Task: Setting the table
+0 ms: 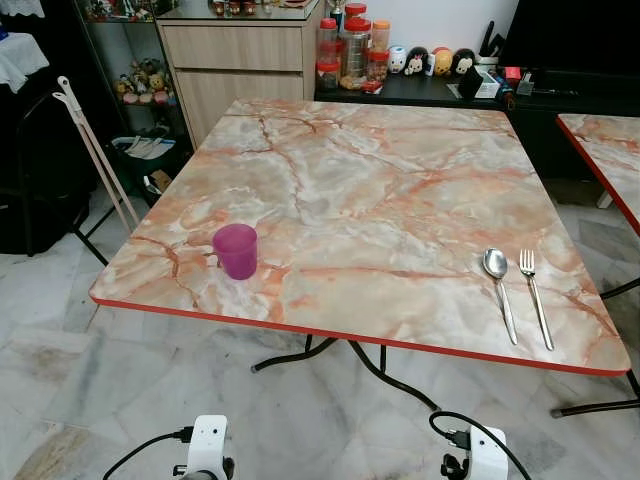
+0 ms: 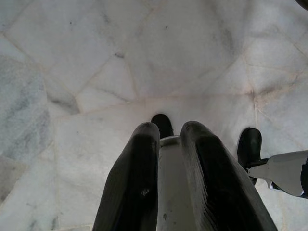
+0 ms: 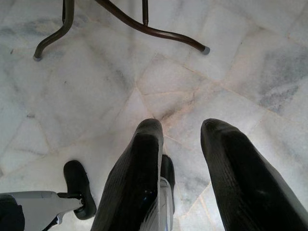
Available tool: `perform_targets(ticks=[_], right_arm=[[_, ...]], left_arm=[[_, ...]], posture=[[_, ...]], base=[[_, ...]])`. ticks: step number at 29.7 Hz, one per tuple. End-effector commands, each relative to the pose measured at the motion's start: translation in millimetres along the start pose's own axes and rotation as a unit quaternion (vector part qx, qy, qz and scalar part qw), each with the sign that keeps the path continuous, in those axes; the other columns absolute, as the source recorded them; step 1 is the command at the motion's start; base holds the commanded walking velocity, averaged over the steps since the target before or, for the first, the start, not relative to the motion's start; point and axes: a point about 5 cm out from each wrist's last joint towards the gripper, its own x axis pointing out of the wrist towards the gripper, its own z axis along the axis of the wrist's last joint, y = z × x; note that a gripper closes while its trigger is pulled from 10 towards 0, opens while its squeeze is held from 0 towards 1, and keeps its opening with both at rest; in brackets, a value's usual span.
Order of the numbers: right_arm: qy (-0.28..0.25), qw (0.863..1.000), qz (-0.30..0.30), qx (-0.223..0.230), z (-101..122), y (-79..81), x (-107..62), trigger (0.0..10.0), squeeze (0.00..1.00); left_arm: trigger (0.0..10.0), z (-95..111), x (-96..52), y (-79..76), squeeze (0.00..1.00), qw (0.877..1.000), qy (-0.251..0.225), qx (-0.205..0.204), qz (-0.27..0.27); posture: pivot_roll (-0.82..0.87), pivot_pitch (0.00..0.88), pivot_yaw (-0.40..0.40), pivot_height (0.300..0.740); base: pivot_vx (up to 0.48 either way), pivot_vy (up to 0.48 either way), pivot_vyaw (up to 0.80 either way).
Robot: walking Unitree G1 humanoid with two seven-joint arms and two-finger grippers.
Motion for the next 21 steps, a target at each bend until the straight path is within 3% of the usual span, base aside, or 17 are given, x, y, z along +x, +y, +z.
perform_targets(ticks=[1, 21], right_arm=[[-0.022, 0.999, 0.021, -0.014, 4.5, 16.5, 1.7, 10.0, 0.00], [-0.018, 1.000, 0.019, -0.015, 4.5, 16.5, 2.0, 10.0, 0.00]], left_arm=[[10.0, 16.2, -0.5, 18.3, 0.00, 0.997, -0.024, 0.067, -0.005], [10.0, 15.8, -0.5, 18.1, 0.00, 0.997, -0.023, 0.069, -0.005]], posture=[[-0.06, 0.000, 0.071, 0.740], [-0.06, 0.000, 0.070, 0.740]], base=[[0.000, 0.000, 0.00], [0.000, 0.000, 0.00]])
